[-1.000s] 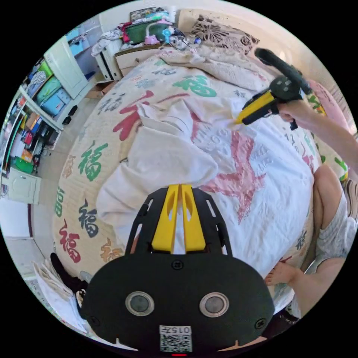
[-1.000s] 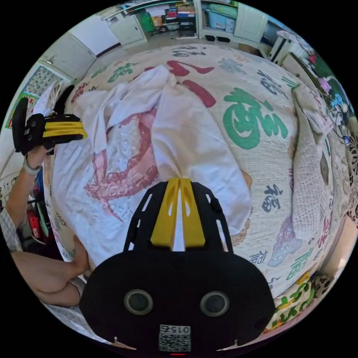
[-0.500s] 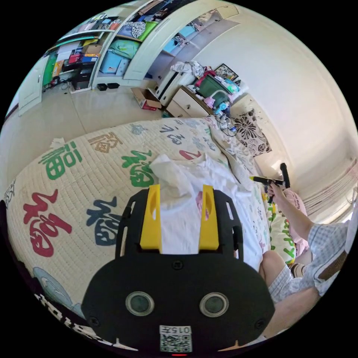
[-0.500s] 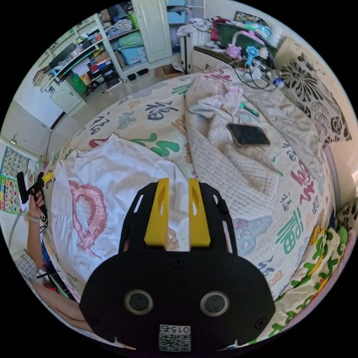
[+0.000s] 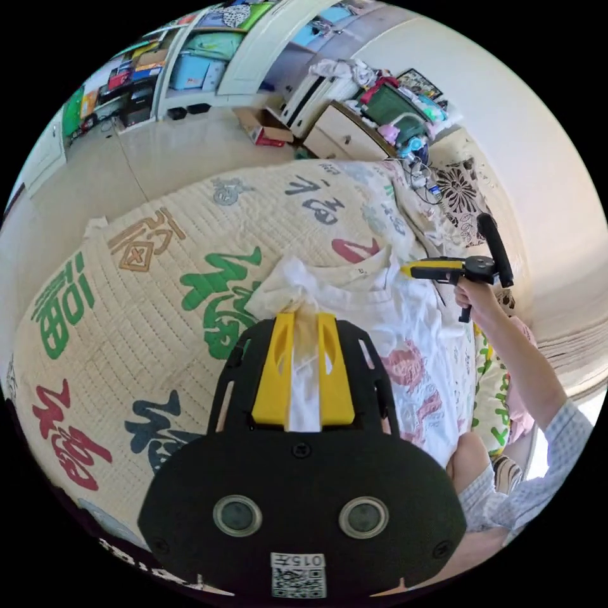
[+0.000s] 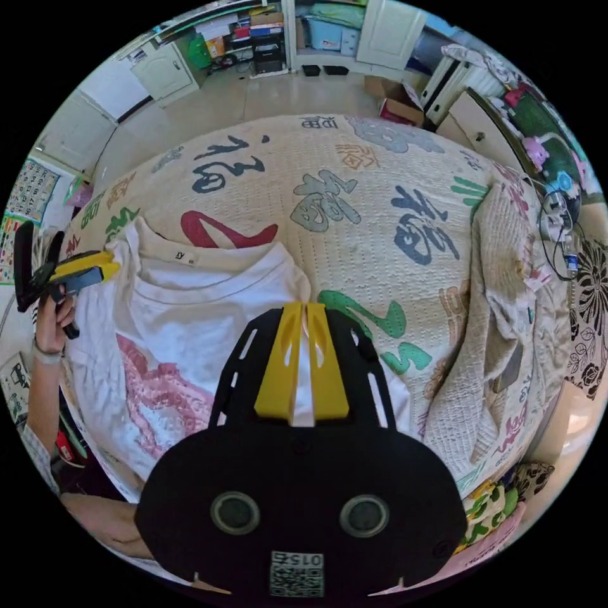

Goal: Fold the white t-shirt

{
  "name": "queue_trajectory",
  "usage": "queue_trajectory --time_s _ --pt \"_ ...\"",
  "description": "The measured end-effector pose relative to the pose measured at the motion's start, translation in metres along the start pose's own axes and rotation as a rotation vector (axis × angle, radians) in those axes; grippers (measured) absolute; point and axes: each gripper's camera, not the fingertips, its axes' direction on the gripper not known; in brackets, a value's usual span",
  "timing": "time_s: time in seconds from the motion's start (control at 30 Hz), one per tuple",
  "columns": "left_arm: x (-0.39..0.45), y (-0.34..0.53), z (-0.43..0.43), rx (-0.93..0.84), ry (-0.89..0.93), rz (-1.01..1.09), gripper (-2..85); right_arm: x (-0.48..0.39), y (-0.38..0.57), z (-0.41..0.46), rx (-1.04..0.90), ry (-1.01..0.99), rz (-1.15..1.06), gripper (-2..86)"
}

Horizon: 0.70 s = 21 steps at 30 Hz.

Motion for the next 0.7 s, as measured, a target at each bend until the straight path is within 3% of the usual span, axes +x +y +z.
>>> queue_trajectory --time_s 0.1,0.2,0.3,0.43,0.57,0.63,0.7 --pt "0.011 0.008 -0.035 0.212 -0.025 0.085 0.5 0.015 0.012 -0.028 0.172 0.041 0.08 0.9" --pt "0.014 0.014 -0.052 0.324 -0.111 0.068 0.8 0.04 0.022 -0.031 0.221 0.045 0.211 1.9" --pt "0.0 0.011 -0.037 0.231 -0.166 0.003 5.7 0.064 0.029 -0.015 0.13 -0.059 0.335 5.6" --pt "-0.001 0.045 -0.062 0.258 -0.121 0.019 12.2 0.075 0.058 -0.025 0.199 -0.115 0.342 7.1" --pt "0.048 0.103 -0.07 0.16 -0.092 0.242 11.5 0.077 0.114 -0.038 0.244 -0.093 0.265 8.0" --pt "0.069 0.11 -0.049 0.057 -0.152 0.316 10.9 0.084 0.14 -0.035 0.231 -0.047 0.29 7.7" --pt "0.08 0.11 -0.017 -0.02 -0.286 0.381 8.4 0.101 0.171 -0.026 0.208 -0.131 0.373 7.4"
